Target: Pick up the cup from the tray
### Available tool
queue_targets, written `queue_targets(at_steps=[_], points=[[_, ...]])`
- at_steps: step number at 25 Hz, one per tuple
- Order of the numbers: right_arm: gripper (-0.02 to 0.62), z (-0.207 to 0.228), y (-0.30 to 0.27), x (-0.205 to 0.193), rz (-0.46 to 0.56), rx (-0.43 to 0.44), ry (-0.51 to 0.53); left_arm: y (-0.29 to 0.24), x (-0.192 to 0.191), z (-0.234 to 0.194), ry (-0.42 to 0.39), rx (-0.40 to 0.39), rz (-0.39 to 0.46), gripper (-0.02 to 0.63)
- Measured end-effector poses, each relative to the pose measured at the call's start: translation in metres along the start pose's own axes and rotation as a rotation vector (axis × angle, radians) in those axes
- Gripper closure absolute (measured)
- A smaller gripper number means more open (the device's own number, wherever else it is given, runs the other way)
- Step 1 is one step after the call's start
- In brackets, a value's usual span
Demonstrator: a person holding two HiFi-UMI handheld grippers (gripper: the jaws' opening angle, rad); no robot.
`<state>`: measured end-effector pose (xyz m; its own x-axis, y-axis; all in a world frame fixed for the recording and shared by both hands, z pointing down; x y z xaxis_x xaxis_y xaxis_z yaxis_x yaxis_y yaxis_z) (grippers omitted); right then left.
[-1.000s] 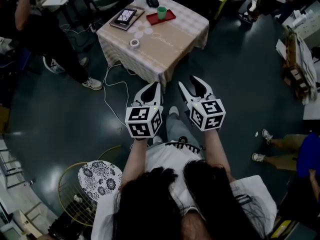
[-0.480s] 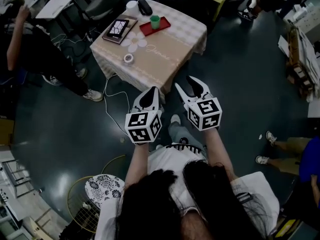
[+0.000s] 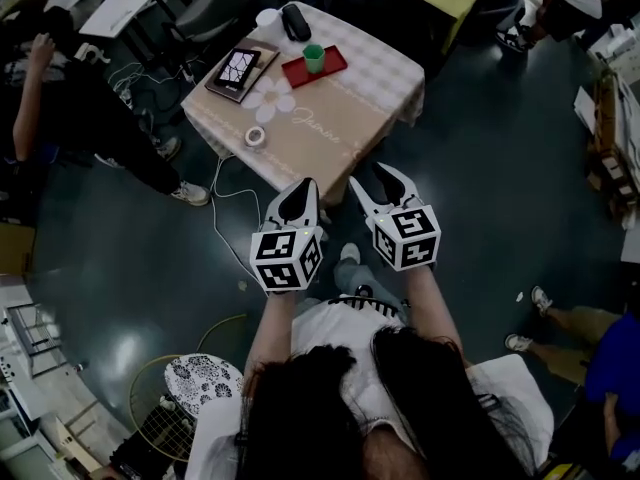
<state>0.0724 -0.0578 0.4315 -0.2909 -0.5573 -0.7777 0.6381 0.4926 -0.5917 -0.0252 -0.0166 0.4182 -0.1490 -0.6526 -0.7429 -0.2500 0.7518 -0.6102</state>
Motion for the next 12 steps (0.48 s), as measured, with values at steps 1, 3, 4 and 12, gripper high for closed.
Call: queue_targets(at_steps=[1,3,4,12], points=[[0.414,0.005,-0.002,0.003,-0.001,0.003,0.005,-0.005,0.002,0.001,0.004,0.004,-0.001,0.601],[0.41,0.013,-0.006,0.008,-0.007,0.011,0.021,-0.014,0.006,0.004,0.015,0.008,0.002,0.601],[0.408,0.017,-0.008,0.011,-0.009,0.015,0.029,-0.018,0.008,0.005,0.021,0.01,0.005,0.601],[0.4,0.034,-0.026,0.027,-0.02,0.043,0.06,-0.04,0.02,0.0,0.05,0.034,0.0,0.601]])
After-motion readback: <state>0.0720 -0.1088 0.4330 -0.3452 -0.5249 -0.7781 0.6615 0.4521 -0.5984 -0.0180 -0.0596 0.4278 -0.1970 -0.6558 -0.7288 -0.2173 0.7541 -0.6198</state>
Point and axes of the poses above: the fingertips, and each gripper's own axes: y backward along the fingers, z to its right, x out of its top, the point moved 1 cm from there along y, backward along the fingers, and after that the axes turned 14 degrees about -z, right-handed, at the moved point
